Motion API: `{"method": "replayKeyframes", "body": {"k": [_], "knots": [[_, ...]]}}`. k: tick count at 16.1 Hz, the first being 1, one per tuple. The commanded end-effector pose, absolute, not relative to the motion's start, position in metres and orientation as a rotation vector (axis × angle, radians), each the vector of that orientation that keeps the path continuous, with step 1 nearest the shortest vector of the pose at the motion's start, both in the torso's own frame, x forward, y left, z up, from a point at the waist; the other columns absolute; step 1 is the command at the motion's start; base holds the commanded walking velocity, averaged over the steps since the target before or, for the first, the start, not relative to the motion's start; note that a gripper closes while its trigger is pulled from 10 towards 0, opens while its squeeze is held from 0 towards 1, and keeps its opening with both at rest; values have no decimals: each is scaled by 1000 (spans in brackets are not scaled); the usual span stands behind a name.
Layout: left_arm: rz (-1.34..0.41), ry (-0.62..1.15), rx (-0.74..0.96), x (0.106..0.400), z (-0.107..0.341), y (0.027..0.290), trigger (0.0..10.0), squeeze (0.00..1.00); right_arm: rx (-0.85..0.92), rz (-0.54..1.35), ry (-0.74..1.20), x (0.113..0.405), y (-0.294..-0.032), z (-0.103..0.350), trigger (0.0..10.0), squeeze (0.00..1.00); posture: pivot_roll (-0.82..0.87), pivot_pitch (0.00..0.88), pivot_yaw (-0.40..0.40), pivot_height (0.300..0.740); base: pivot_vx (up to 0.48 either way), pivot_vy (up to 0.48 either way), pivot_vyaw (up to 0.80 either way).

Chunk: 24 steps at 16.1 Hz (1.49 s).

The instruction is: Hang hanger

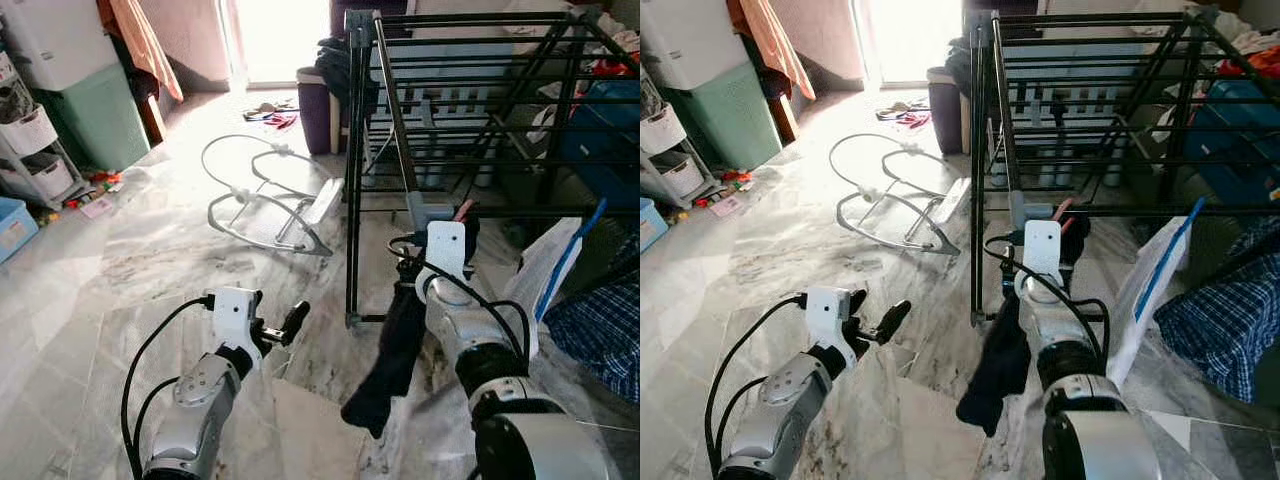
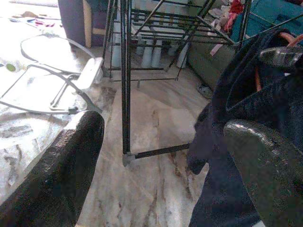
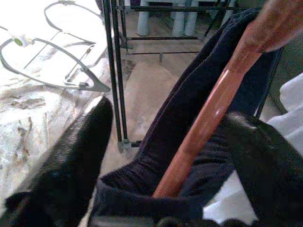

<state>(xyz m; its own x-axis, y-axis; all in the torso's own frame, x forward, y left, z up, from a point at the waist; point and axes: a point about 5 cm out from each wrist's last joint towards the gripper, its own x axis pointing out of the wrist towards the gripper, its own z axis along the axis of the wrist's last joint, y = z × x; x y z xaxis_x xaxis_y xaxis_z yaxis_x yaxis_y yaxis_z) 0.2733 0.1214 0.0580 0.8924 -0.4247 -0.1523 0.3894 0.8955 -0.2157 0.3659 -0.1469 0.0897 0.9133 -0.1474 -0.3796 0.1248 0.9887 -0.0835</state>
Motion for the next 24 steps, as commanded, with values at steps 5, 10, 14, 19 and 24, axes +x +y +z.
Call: {"method": "replayKeyframes", "body": {"k": [5, 10, 14, 19, 24], "knots": [[-427, 210, -172, 273, 58, 121, 10000, 0, -73, -141, 398, 369, -143, 90, 0, 0, -136, 0, 31, 740, 0, 0, 0], [-441, 213, -173, 275, 58, 118, 10000, 0, -94, -162, 411, 366, -152, 85, 157, 0, -144, 0, 37, 740, 0, 0, 0], [-441, 216, -165, 276, 57, 119, 10000, 0, -140, -129, 405, 365, -152, 83, 235, 0, -141, 0, 40, 740, 0, 0, 0], [-445, 232, -152, 275, 55, 118, 10000, 0, -176, -67, 382, 365, -145, 83, 0, 0, -142, 0, 41, 740, 0, 0, 0], [-445, 241, -143, 275, 53, 118, 10000, 0, -185, -24, 398, 359, -144, 73, 471, 0, -144, 0, 44, 740, 0, 0, 0]]}}
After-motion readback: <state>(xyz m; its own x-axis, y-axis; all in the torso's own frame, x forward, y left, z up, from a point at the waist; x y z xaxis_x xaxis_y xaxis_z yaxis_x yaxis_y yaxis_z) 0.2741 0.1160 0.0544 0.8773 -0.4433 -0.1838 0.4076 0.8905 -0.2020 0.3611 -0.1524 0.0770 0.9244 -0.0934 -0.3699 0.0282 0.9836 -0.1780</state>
